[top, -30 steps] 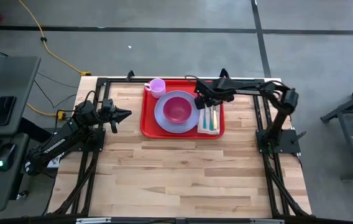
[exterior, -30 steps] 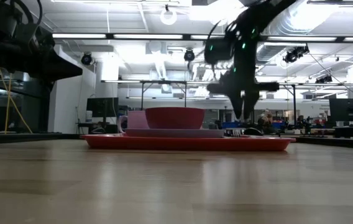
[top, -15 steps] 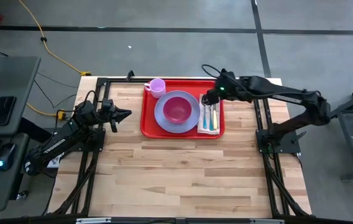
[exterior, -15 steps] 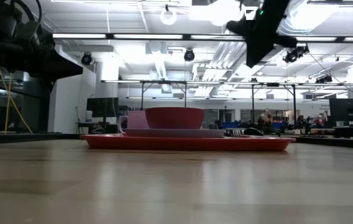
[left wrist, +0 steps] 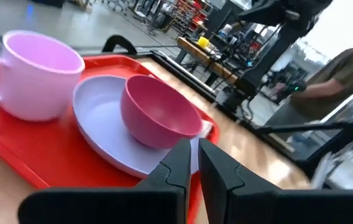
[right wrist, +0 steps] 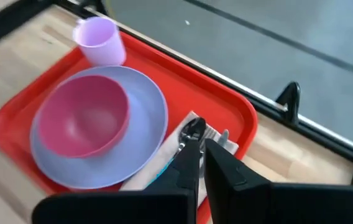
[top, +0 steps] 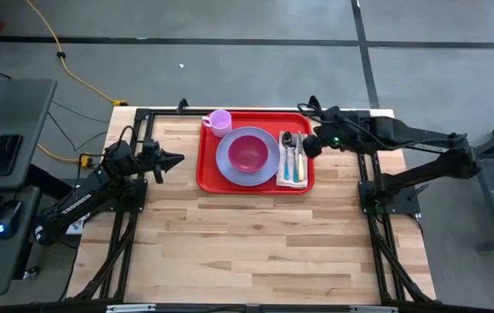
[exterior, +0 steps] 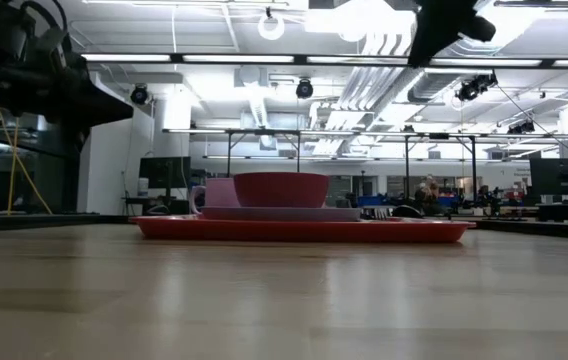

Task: Set up tray
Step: Return to Home Position

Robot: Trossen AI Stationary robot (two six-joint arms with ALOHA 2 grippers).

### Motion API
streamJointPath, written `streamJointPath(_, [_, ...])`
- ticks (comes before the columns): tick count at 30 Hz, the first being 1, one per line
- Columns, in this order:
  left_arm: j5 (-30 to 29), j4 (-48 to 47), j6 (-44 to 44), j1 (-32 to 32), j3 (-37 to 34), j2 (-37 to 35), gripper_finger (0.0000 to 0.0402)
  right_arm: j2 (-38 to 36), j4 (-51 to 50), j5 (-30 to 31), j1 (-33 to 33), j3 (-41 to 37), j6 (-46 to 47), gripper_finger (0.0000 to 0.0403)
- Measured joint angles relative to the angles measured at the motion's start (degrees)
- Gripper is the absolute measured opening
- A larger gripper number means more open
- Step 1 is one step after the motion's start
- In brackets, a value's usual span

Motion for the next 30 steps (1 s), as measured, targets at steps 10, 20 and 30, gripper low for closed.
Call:
streamJointPath(10, [16.82, 9.41, -1.24, 0.0, -0.02, -0.02, 0.0062, -5.76, 0.08, 8.38, 13.17, -0.02, -1.19, 0.0])
streamJointPath(20, [20.67, 12.48, -0.54, 0.0, 0.02, -0.01, 0.0062, -16.7, 4.35, 12.68, 25.7, -13.01, 2.46, 0.0])
streamJointPath(30, [23.26, 10.43, 3.19, 0.0, 0.11, -0.02, 0.0062, -38.91, 17.07, 5.11, 26.53, -32.07, -0.75, 0.0])
